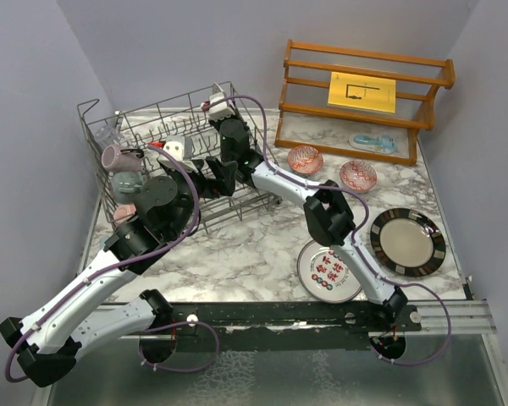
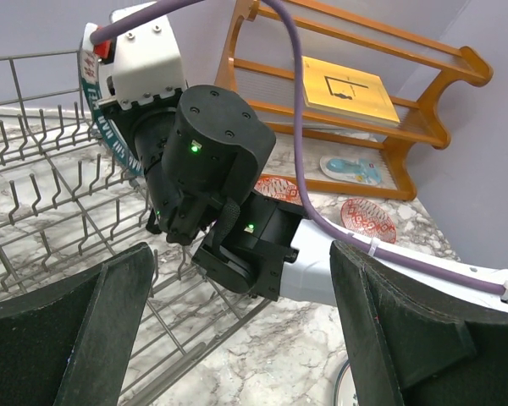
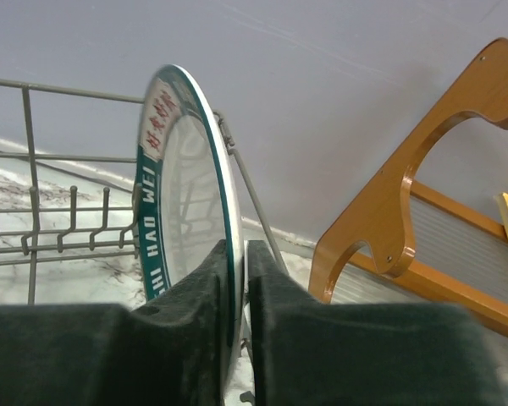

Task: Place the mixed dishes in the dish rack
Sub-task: Insert the plate into the dish rack.

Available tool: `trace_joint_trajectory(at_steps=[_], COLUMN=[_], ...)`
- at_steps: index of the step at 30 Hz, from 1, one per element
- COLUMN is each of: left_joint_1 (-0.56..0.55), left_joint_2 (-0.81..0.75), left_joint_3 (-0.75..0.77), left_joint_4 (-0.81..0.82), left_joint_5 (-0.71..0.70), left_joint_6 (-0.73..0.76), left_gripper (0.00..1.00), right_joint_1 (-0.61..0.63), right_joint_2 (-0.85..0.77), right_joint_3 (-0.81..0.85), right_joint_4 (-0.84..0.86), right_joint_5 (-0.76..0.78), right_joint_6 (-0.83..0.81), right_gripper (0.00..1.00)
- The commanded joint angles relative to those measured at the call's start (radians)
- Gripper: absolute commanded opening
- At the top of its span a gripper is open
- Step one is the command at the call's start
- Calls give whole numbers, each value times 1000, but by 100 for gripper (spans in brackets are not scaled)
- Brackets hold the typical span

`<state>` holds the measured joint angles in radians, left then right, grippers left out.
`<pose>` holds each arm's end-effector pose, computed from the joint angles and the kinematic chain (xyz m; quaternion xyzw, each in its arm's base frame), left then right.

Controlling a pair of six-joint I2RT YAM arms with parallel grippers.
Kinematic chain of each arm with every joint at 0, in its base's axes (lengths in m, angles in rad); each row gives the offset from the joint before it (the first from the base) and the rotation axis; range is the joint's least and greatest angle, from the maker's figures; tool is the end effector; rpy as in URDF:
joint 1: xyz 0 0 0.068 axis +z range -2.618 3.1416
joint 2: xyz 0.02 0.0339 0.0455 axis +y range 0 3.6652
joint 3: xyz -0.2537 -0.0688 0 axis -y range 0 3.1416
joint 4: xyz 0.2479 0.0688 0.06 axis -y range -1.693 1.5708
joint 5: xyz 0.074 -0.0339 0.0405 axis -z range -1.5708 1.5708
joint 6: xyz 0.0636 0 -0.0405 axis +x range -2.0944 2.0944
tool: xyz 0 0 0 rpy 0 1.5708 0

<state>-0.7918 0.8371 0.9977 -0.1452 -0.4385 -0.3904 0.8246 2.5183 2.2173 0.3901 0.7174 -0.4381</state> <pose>0.1715 -0.1353 0.4028 -0.0153 0.7020 -0.2609 0.6625 0.4394 0.4136 0.2562 -0.1639 0.6630 -0.0998 0.7236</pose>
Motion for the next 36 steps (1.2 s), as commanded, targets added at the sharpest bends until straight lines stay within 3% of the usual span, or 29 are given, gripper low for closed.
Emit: trace_joint_trajectory(at_steps=[1,3,8,13,18,23,32,36], left_joint_1=[6,6,6,6,6,6,6,6], left_joint_2=[-5,-6,-12,-30,-81,-164,-270,-259], left_joint_3=[-1,-3,-6,-11,-61,-155,-268,-297], left_joint_4=[19,19,20,25,119,287,543,594], left_joint_5=[-1,-2,3,24,102,210,414,510], left_joint_6=[-6,-8,-11,-22,-17,-18,-43,-71], left_gripper=[87,87,86,86,86,87,90,94], right_joint_1=[18,18,18,18,18,17,7,-19], right_joint_2=[28,24,6,-62,-167,-309,-577,-706], right_joint_3=[-22,-25,-27,-37,-69,-152,-339,-418], right_joint_4=[-16,-33,-63,-118,-188,-292,-495,-620], right_joint_5=[6,-6,-26,-75,-152,-268,-557,-768], right_joint_6=[46,64,94,119,125,155,161,125], right_gripper=[18,19,36,60,75,82,85,86])
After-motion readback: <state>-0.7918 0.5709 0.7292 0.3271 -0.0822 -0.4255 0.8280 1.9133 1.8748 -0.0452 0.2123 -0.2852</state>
